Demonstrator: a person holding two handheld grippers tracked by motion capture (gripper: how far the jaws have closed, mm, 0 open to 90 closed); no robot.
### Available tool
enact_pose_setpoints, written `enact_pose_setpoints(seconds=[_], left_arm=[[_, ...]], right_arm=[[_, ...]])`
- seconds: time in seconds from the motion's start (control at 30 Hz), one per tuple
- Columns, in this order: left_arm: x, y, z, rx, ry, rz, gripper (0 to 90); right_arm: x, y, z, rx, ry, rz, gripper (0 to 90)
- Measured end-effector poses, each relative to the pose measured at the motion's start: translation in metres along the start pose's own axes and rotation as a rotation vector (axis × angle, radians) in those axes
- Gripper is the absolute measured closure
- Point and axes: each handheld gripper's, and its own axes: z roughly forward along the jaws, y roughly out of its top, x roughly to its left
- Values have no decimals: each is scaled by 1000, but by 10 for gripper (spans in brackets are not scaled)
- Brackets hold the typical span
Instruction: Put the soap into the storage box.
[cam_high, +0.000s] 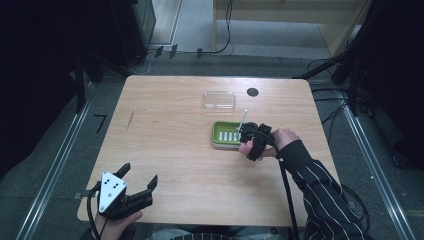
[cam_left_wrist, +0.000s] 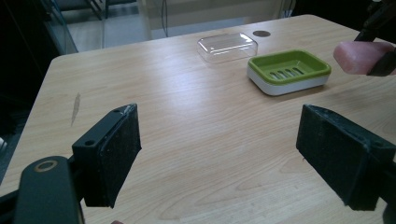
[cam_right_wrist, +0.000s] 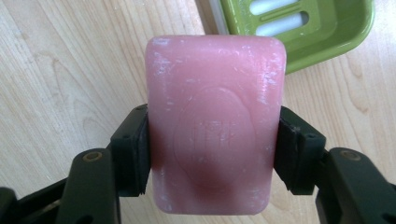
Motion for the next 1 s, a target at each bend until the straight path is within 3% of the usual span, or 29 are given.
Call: enact_pose_setpoints(seconds=[1.0], left_arm=[[1, 0, 0, 6, 2, -3, 143]], right_arm=[[-22, 21, -3, -11, 1, -79, 388]])
